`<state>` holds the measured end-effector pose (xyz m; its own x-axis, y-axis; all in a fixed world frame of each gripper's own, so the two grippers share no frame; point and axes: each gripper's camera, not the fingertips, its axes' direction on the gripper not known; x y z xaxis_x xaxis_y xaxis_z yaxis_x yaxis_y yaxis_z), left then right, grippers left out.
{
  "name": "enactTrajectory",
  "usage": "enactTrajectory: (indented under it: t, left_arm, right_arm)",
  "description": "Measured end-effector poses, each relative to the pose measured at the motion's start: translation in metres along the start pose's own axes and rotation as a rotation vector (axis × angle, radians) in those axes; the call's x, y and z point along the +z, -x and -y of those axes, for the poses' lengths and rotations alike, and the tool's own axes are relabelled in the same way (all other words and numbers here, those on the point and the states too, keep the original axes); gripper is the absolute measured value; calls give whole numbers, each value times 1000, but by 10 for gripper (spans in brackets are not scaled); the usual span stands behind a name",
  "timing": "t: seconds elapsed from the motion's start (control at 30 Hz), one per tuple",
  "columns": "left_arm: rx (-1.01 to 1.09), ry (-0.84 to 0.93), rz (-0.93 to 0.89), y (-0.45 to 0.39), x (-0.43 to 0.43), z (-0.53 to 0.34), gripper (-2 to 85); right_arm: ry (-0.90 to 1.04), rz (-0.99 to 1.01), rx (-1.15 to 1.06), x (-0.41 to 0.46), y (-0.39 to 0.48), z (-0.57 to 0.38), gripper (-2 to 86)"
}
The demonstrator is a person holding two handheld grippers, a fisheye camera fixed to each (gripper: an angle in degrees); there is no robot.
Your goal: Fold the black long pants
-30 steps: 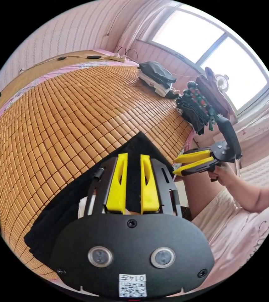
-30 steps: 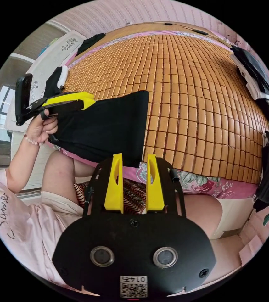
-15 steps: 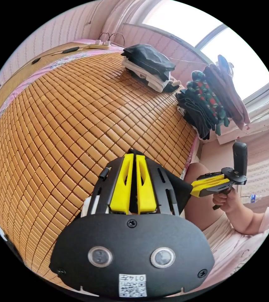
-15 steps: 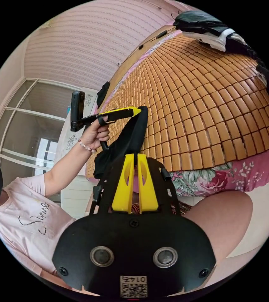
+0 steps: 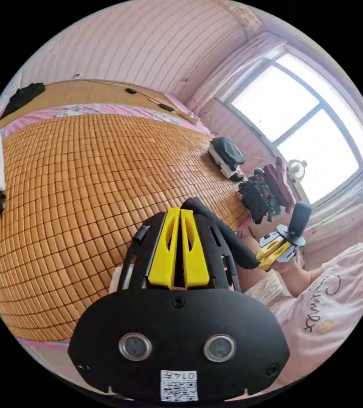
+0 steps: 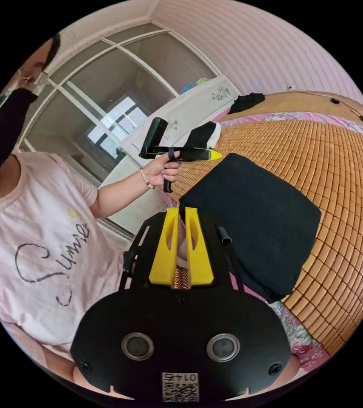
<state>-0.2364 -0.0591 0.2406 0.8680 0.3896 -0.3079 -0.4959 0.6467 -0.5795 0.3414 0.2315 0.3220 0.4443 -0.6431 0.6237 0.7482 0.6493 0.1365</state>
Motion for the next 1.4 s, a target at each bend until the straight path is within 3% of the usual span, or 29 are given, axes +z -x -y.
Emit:
enactTrajectory:
  t: [0.07,0.13,0.3,0.37,0.47,0.63,0.77,0.9,1.0,1.2,1.4]
  left_arm:
    - [-167,47,103,37,-8,-45,-9]
    - [-207,65,86,41,-8,-65,-9]
    - [-131,55,15,1,19,-78,-9]
    - [-73,59,-22,-23,43,-72,-7]
    - [-31,204,178,-34,92,-74,-6]
    - [-130,94,98,-19,79,-77,7]
    - [-154,77,140,-13,69,-78,111]
    - [-163,136,42,-3,91,-77,133]
    - [-186,145,20,4,102,-74,141]
    - [-220,163,-69,16,116,-68,127]
    - [-285,125,-153,34,114,-74,70]
  right_arm:
    - [214,-58,26,59,-7,-1,4]
    - [233,-85,19,64,-2,-6,0]
    - [229,-422,3,48,15,-20,-4]
    - [343,-521,14,63,12,-28,-4]
    - [398,-573,21,84,8,-38,-3]
    - [315,-469,79,57,10,-42,1]
    - [21,-432,229,-18,-10,-53,20]
    - [-37,-440,401,-47,-46,-71,207]
    - [1,-367,481,-42,-66,-84,190]
    - [-101,-323,570,-50,-59,-93,127]
    - [-18,-375,531,-54,-26,-64,73]
